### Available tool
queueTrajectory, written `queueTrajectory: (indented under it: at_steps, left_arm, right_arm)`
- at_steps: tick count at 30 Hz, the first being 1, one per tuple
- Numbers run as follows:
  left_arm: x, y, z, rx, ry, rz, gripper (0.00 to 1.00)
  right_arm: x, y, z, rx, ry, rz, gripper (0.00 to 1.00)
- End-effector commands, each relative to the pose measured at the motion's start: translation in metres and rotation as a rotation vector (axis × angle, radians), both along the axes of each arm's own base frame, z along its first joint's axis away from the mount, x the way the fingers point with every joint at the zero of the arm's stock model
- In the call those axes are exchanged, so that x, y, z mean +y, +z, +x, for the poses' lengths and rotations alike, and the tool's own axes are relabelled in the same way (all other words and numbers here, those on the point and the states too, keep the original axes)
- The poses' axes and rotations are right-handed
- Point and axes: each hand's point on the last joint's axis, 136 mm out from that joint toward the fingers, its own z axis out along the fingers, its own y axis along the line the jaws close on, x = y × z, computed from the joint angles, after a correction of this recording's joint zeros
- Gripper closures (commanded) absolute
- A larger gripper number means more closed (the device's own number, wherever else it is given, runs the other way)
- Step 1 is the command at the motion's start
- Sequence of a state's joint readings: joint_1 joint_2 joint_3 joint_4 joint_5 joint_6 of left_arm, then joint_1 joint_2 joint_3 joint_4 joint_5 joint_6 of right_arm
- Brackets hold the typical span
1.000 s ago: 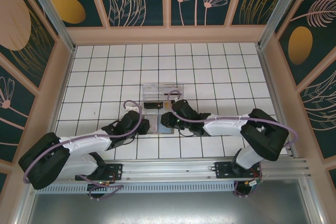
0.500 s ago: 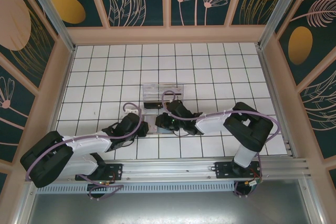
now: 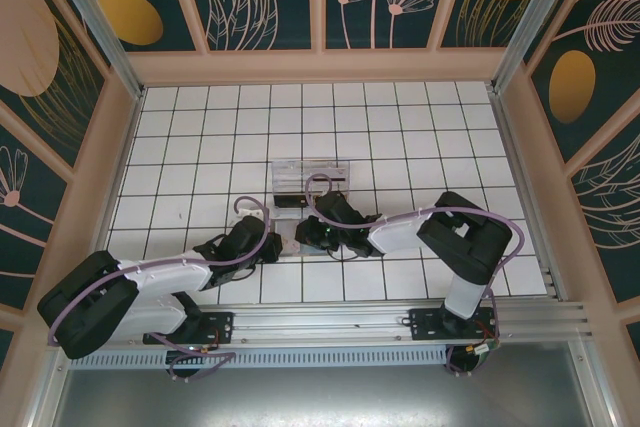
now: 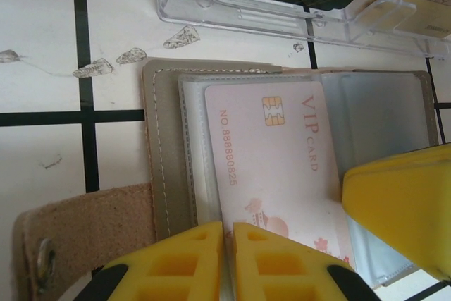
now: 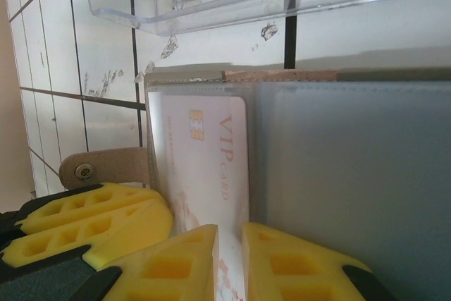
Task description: Take the credit cards out of the card holder
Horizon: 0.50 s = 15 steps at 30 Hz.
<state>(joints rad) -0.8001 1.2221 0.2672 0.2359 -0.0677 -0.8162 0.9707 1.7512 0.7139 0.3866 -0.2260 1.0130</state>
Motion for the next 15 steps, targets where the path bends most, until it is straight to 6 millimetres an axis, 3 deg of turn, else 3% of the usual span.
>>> queueTrajectory:
  at_steps: [1,8,15]
  left_arm:
    - [0.0,-0.001,-0.002,0.007,0.004,-0.017,0.86]
    - [0.0,-0.003,-0.002,0.013,0.0,-0.015,0.89]
    - [-0.001,-0.003,-0.003,0.017,-0.002,-0.019,0.9]
  right_arm:
    - [-0.003,0.003,0.003,-0.009,-0.024,-0.029,0.81]
    - [-0.008,0.015,0.006,-0.047,-0.027,-0.036,0.8]
    - [-0.009,0.005,0.004,-0.013,-0.02,-0.018,0.8]
